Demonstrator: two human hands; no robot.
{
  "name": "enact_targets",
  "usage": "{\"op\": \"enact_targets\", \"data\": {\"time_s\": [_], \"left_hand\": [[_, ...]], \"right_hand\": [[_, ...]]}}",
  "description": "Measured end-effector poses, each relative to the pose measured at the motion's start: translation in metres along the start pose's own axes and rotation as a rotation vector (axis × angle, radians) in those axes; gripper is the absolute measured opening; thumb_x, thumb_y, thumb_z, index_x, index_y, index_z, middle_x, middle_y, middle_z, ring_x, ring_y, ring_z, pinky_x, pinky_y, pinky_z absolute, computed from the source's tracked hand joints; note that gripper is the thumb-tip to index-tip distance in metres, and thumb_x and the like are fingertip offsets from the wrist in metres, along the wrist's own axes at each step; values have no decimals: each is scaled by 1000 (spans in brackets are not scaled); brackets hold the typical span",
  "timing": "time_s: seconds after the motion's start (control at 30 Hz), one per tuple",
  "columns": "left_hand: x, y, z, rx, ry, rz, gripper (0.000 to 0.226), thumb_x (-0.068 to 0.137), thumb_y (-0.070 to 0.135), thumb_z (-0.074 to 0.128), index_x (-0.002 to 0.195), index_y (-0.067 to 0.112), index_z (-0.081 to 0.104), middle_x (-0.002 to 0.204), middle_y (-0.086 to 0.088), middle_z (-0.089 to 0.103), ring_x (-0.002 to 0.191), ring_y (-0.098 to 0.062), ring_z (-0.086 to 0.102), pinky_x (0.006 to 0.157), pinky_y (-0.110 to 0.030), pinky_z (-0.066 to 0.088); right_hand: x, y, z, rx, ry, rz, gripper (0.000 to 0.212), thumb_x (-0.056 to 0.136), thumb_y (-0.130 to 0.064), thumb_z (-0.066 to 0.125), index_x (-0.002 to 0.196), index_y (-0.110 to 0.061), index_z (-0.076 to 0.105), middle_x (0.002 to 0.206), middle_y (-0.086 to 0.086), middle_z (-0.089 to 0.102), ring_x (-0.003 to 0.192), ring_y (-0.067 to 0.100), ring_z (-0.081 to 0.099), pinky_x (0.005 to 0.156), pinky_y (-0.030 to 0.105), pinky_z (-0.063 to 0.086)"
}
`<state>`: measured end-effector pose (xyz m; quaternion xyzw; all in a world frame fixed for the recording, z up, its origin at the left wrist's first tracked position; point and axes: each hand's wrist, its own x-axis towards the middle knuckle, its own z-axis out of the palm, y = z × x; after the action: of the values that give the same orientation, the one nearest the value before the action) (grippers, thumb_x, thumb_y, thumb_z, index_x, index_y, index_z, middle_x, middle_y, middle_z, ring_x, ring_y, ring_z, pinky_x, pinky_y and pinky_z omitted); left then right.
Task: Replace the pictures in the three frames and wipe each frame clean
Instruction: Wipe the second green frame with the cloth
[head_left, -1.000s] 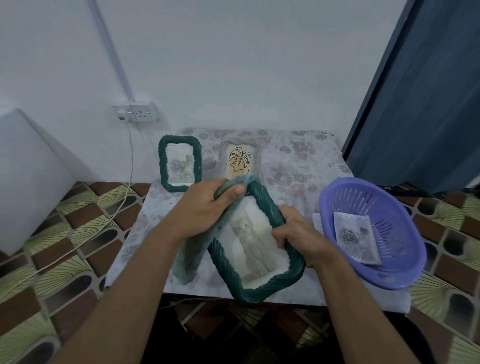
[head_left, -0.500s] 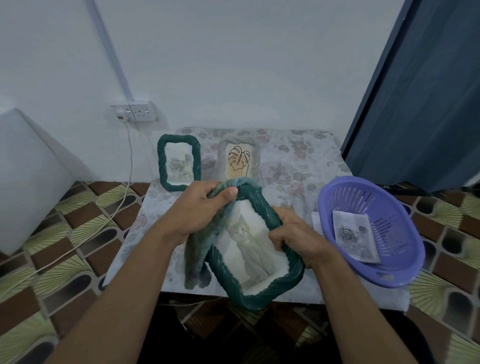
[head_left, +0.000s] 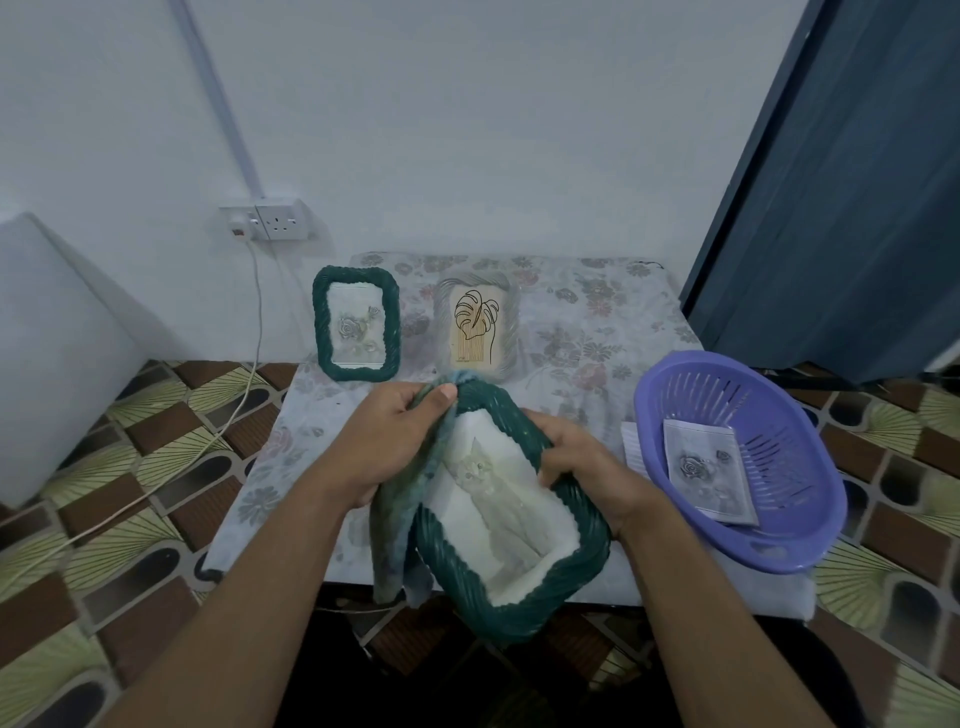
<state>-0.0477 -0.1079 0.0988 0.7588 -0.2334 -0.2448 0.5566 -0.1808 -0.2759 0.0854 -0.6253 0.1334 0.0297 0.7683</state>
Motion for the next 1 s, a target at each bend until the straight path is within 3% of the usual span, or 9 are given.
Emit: {"op": "enact_targets", "data": {"time_s": [0.1,0.23,0.3,0.43,0.53,0.6,0.73,0.87,1.0], "left_hand": [[-4,-2,5,-35,98,-41,43,100,41,51,84,10,75,77,-12,73,67,-20,64,70,-36,50],[-4,-8,10,-110,367,-89,41,101,44,49,84,16,74,83,-10,74,81,-26,71,82,-44,57],[-1,-11,13,-166,499,-125,41,100,43,50,83,13,72,85,-13,72,83,-28,69,84,-50,57],[3,-14,19,-55,656,-59,39,101,44,45,96,14,70,96,-7,72,95,-28,67,91,-48,54],[0,-7,23,295,645,166,39,105,34,41,138,20,56,134,-3,61,120,-23,57,100,-31,43],[0,-4,26,551,598,331,44,105,36,38,147,25,44,150,6,43,134,-22,46,99,-30,38],[-1,-7,40,763,406,518,50,105,47,21,148,24,31,152,8,29,150,-23,14,120,-43,11],[-3,-6,51,773,250,638,53,106,45,17,145,12,31,147,3,33,146,-23,26,123,-41,14],[-6,2,36,747,366,444,49,106,38,29,145,12,43,146,1,31,140,-20,17,115,-48,1]], "right_hand": [[0,2,-10,271,-38,-12,65,61,-15,63,125,-4,58,117,21,60,101,35,57,86,43,46],[-6,14,-15,473,34,-87,58,59,-34,85,110,-10,74,112,14,71,100,30,67,83,40,57],[-11,18,-10,564,156,-113,36,71,-33,80,100,-13,80,108,11,74,100,30,70,78,39,61],[-7,14,5,511,325,-131,39,93,-37,53,125,-18,64,117,4,73,107,24,70,82,40,61],[-2,9,10,468,427,-171,21,98,-39,50,112,-29,61,95,-11,77,86,10,74,66,31,61],[-2,5,14,432,444,-197,25,95,-39,53,113,-25,63,97,-9,77,89,11,74,68,31,61],[1,3,30,327,465,-247,35,92,-35,58,119,-12,66,114,4,74,112,24,68,96,46,55],[0,2,34,297,473,-282,19,102,-13,52,108,-17,69,106,4,76,105,23,70,91,40,57],[-7,5,31,147,480,-327,24,101,-10,55,98,-27,72,109,22,67,99,19,66,99,46,51]]}}
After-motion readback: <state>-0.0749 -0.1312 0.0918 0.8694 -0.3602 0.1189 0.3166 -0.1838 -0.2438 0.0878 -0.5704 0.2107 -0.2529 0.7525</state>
